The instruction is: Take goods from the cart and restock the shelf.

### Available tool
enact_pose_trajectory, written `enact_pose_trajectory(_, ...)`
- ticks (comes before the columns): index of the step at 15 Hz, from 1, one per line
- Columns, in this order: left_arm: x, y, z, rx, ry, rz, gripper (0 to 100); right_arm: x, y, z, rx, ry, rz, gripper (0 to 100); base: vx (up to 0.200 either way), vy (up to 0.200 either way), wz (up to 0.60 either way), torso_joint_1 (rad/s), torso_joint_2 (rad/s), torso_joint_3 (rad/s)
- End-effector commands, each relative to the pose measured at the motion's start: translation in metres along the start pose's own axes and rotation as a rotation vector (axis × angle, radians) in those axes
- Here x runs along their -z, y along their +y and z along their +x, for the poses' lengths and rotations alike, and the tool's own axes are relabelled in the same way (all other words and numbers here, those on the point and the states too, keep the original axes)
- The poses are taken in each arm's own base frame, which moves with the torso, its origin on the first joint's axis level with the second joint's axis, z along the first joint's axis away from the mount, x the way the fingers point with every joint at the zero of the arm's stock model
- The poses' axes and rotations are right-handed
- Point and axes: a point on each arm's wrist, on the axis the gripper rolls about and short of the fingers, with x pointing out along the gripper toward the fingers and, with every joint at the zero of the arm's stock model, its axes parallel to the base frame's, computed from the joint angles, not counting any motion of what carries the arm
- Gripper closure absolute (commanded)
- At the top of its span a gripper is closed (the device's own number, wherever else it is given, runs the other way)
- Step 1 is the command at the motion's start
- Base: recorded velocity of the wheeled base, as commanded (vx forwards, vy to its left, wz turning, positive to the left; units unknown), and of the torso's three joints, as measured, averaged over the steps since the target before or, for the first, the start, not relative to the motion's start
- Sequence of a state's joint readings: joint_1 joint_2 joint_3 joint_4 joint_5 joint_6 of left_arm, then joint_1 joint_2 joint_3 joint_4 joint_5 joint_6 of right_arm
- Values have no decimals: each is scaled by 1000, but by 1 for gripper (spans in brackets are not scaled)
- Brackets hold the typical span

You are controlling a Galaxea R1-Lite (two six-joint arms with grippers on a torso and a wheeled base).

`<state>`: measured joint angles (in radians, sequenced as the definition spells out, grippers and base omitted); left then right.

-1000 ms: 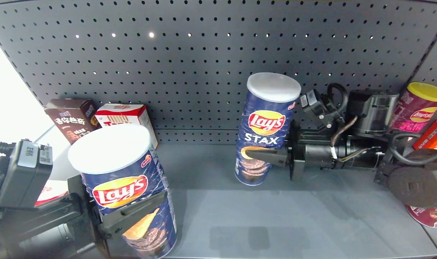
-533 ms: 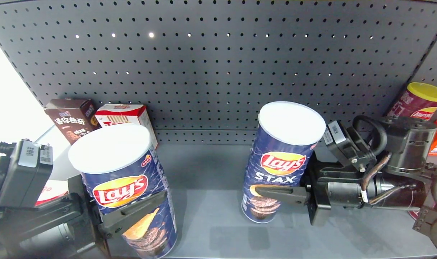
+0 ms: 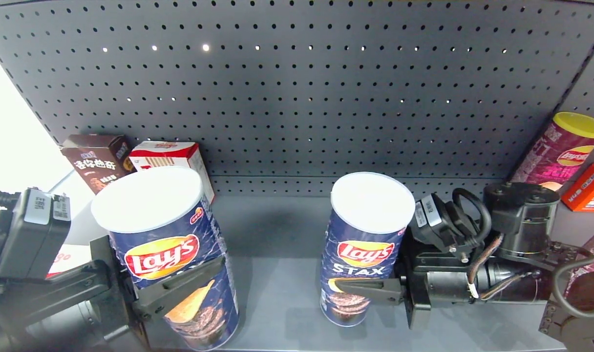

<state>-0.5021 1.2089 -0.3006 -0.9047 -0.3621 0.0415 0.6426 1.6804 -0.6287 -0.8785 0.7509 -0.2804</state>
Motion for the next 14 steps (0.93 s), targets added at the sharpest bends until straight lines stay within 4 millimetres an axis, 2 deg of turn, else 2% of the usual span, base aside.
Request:
enact_pose_trajectory(1,0,0,0,-1,0,0,100,8,0,5,-11,20,19,100,0,0,0,0,0,0)
enact_pose_trajectory(7,0,0,0,-2,1,0,100,13,0,11,-27,29,25,100,0,0,0,0,0,0)
enact_pose_trajectory(8,1,0,0,-1,2,-1,100,12,2,13,-36,28,23,0,0,0,0,0,0,0)
enact_pose_trajectory(11,1,0,0,-2,2,-1,100,10,3,11,0,32,17,0,0,0,0,0,0,0)
enact_pose_trajectory(14,1,0,-1,1,2,-1,100,1,17,-10,31,19,3,0,0,0,0,0,0,0)
